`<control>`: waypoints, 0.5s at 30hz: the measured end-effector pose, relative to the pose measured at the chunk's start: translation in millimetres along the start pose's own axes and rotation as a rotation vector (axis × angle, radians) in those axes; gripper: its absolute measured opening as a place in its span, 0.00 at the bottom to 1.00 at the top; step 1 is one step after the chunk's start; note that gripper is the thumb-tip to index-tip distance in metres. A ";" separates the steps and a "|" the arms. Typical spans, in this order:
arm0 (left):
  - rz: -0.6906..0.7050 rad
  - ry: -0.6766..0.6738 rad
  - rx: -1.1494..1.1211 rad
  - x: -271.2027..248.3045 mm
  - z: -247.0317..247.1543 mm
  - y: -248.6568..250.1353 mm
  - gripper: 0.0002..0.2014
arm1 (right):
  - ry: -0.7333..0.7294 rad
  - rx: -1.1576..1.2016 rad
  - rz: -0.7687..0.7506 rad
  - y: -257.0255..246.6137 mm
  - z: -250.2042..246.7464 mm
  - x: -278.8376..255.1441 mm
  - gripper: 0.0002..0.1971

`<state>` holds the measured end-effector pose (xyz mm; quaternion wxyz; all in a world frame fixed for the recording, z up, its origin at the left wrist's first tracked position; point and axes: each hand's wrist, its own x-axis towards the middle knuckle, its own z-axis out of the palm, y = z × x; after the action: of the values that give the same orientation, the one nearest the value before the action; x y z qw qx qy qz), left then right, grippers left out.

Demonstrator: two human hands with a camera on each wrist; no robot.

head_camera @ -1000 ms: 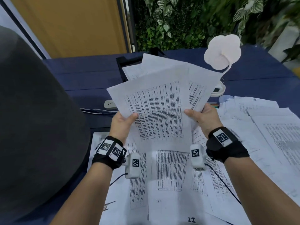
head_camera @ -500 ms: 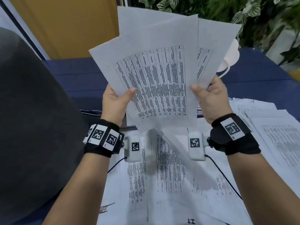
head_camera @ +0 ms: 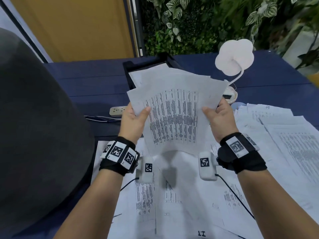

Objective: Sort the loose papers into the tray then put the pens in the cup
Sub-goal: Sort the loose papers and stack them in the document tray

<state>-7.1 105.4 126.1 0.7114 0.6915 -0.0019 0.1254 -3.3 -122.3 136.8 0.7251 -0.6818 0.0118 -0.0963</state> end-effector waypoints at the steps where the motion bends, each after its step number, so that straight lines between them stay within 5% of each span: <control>1: -0.003 -0.004 0.006 -1.0 1.5 0.0 0.16 | 0.002 0.013 0.008 1.4 0.6 0.3 0.21; 9: -0.179 0.087 -0.076 -1.4 -0.6 -25.4 0.21 | 0.039 0.040 0.134 18.4 -10.0 3.8 0.22; 15: -0.301 0.032 -0.124 -2.9 14.6 -37.2 0.22 | -0.006 -0.027 0.204 40.8 -5.5 4.9 0.25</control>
<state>-0.6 90.1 89.7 0.7635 0.6365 0.1051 0.0281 5.7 -126.4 96.6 0.7218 -0.6872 0.0802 -0.0195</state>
